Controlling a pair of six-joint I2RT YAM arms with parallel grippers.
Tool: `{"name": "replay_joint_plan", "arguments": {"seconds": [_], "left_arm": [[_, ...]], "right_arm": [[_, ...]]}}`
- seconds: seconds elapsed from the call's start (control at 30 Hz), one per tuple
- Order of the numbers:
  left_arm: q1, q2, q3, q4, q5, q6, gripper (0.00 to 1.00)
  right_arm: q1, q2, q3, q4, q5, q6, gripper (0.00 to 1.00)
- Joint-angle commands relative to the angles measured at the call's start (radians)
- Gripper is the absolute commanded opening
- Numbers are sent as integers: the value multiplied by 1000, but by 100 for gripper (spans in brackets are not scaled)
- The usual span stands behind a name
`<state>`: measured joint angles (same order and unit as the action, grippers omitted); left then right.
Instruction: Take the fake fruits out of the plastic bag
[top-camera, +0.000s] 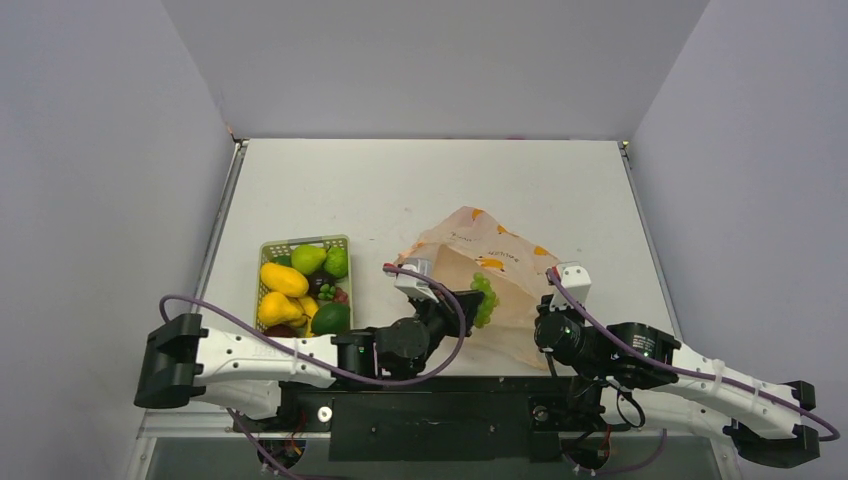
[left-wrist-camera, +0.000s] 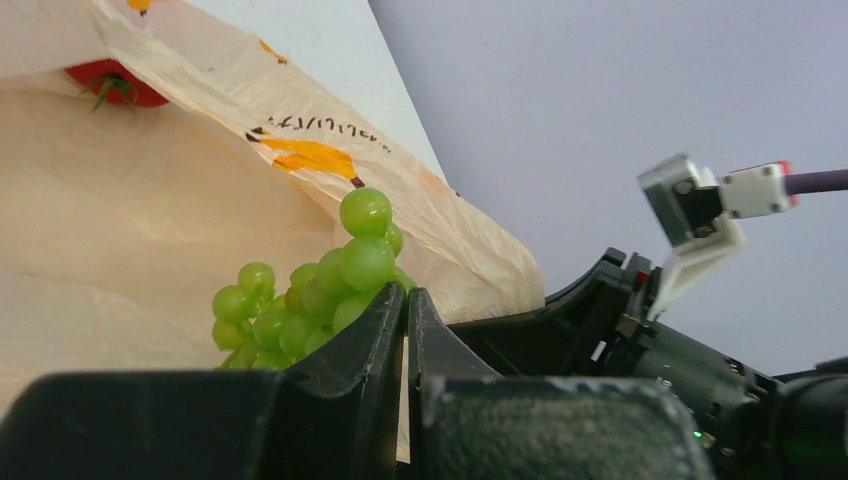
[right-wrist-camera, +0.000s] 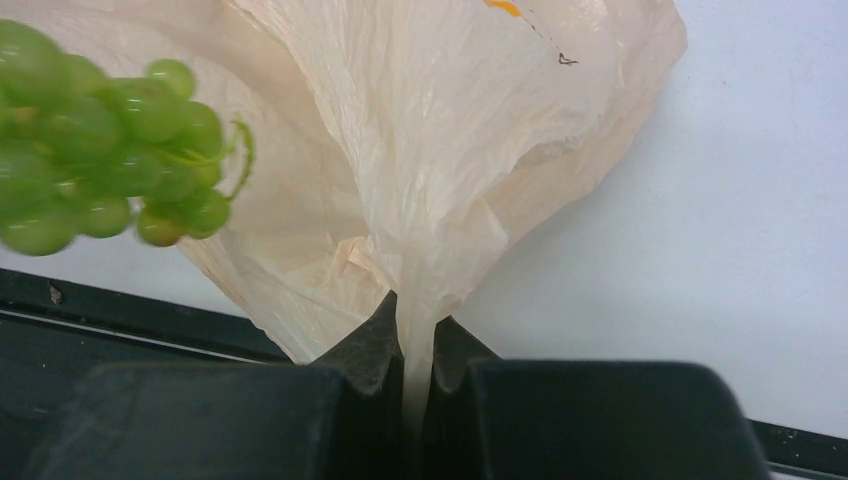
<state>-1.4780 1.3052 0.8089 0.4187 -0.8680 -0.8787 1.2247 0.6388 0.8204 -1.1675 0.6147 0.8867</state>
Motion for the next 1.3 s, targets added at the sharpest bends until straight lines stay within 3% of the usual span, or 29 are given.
{"name": "replay_joint_plan", "arguments": {"seconds": [0.0, 0.3, 0.4, 0.53, 0.67, 0.83, 1.03, 1.1, 1.13, 1.27], "left_arm": [[-15, -134, 57, -149, 16, 73, 0], [-14, -477, 100, -569, -16, 39, 0], [-13, -572, 150, -846, -85, -3, 0], [-12, -652, 214, -1220, -214, -166, 0], [-11, -720, 250, -1428, -298, -250, 0], [-11, -739, 275, -1593, -343, -327, 0], [16, -581, 363, -1852, -423, -460, 0], [71, -521, 393, -1834, -425, -369, 0], [104, -500, 401, -1808, -395, -248, 0], [440, -415, 361, -1488, -134, 140, 0]], "right_arm": [[1, -4, 23, 13, 35, -10, 0], [0, -7, 21, 17, 31, -12, 0], [1, -13, 21, 22, 28, -15, 0], [-1, -15, 20, 23, 25, -18, 0], [-1, -17, 20, 26, 21, -20, 0], [-1, -17, 20, 26, 20, -21, 0], [-2, -7, 20, 28, 18, -24, 0], [-2, -2, 20, 26, 17, -25, 0], [-2, -1, 19, 27, 17, -25, 0], [-2, 4, 18, 27, 17, -25, 0]]}}
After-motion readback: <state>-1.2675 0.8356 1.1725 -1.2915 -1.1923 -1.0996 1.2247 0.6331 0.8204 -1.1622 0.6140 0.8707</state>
